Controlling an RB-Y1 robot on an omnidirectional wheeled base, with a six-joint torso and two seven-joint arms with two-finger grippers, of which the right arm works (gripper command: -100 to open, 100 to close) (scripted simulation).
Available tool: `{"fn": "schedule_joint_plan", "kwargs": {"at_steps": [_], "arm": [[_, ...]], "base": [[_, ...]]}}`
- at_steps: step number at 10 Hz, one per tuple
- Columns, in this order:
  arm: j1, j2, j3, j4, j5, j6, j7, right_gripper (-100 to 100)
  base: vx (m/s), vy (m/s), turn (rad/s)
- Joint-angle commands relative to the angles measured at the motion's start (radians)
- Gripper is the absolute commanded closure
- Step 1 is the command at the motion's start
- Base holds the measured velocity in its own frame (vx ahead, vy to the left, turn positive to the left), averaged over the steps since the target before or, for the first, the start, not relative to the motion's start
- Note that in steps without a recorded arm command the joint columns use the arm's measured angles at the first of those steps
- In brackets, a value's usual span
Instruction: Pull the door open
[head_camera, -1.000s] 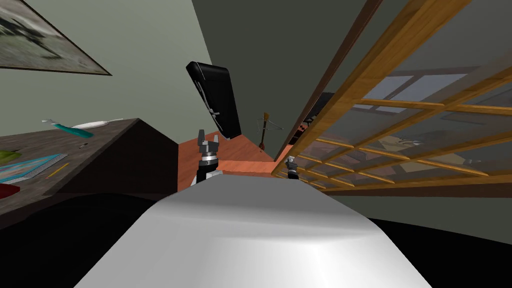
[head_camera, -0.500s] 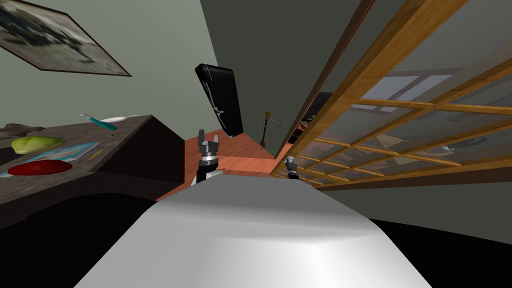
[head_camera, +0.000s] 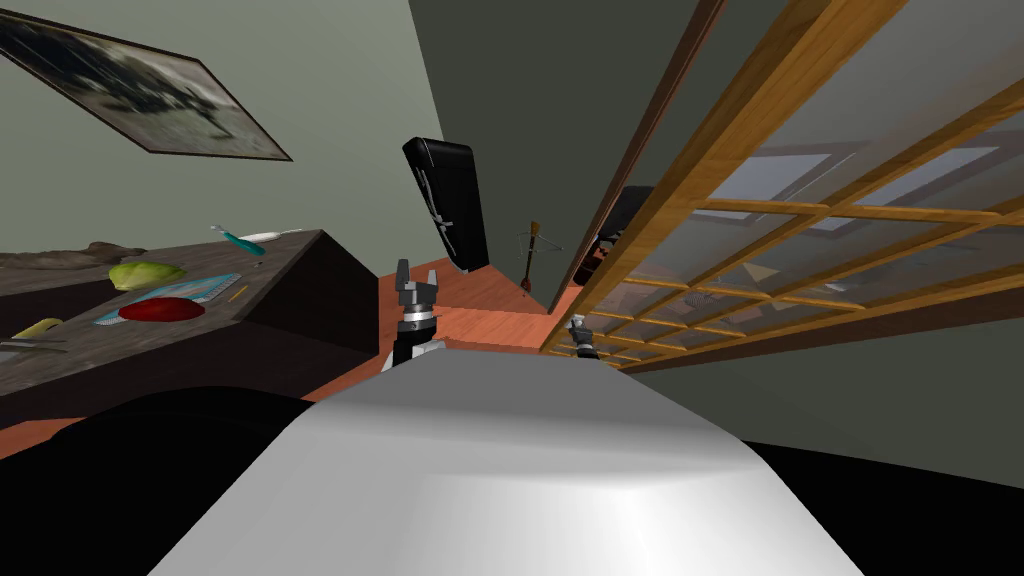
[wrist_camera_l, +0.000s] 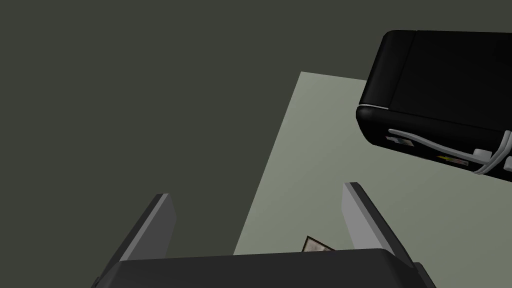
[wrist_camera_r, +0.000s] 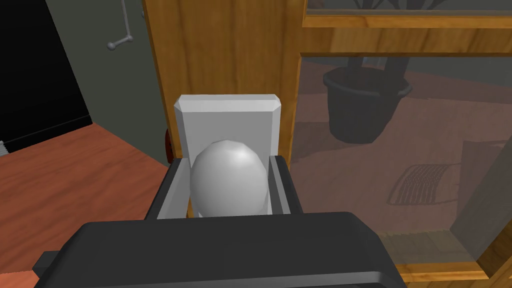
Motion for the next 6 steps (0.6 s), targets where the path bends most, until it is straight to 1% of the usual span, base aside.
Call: {"fn": "schedule_joint_plan", "kwargs": {"at_steps": [1, 5, 6], "arm": [[0.013, -0.018, 0.028, 0.004, 0.021, -0.036, -0.029, 100], [0.059, -0.06, 0.09, -0.03, 0.066, -0.088, -0.08, 100], [0.081, -0.08, 0.12, -0.047, 0.087, -0.113, -0.105, 100]], "base": [[-0.116, 0.019, -0.108], [-0.092, -0.009, -0.078], [-0.089, -0.05, -0.15]]}}
